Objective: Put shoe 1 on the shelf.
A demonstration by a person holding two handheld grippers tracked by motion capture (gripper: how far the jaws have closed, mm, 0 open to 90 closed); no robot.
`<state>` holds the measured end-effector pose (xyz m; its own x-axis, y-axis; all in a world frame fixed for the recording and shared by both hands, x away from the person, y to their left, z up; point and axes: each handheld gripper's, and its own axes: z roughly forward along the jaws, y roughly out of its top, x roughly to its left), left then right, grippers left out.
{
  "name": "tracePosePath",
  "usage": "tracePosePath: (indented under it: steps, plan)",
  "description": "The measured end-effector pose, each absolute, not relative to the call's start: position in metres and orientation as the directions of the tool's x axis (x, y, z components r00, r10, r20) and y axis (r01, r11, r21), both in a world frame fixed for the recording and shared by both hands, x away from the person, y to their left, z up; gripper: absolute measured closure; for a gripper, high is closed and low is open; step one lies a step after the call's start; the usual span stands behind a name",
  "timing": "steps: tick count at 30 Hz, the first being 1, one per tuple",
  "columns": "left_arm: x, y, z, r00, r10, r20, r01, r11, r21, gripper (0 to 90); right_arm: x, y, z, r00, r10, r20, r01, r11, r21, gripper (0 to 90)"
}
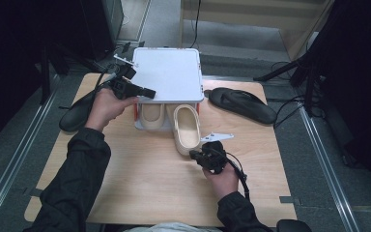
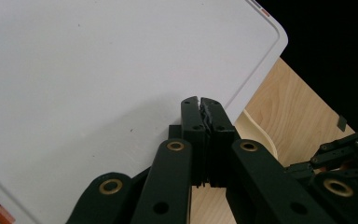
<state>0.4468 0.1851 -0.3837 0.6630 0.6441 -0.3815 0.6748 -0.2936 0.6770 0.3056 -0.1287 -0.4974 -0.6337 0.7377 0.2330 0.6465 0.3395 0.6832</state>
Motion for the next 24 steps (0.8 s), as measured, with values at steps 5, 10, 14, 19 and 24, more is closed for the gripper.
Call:
tracePosePath:
  steps: [5,10,14,19,24]
  plan:
    - [0.447,0.185,-0.384,0.663,0.643,-0.384,0.675,-0.292,0.677,88.9,0.305,-0.137,-0.501,-0.618,0.752,0.230,0.661,0.338,0.670,90.0]
    - [0.447,0.186,-0.384,0.666,0.640,-0.384,0.673,-0.292,0.680,88.9,0.310,-0.139,-0.505,-0.603,0.763,0.235,0.675,0.330,0.660,90.0]
    - [0.448,0.186,-0.385,0.665,0.638,-0.390,0.676,-0.290,0.678,88.8,0.315,-0.139,-0.507,-0.596,0.765,0.245,0.683,0.323,0.655,90.0]
    - [0.448,0.186,-0.385,0.664,0.639,-0.388,0.675,-0.290,0.678,88.8,0.317,-0.138,-0.506,-0.590,0.768,0.250,0.687,0.315,0.654,90.0]
    - [0.447,0.186,-0.384,0.665,0.638,-0.389,0.675,-0.291,0.678,88.8,0.323,-0.134,-0.504,-0.591,0.772,0.235,0.688,0.330,0.646,90.0]
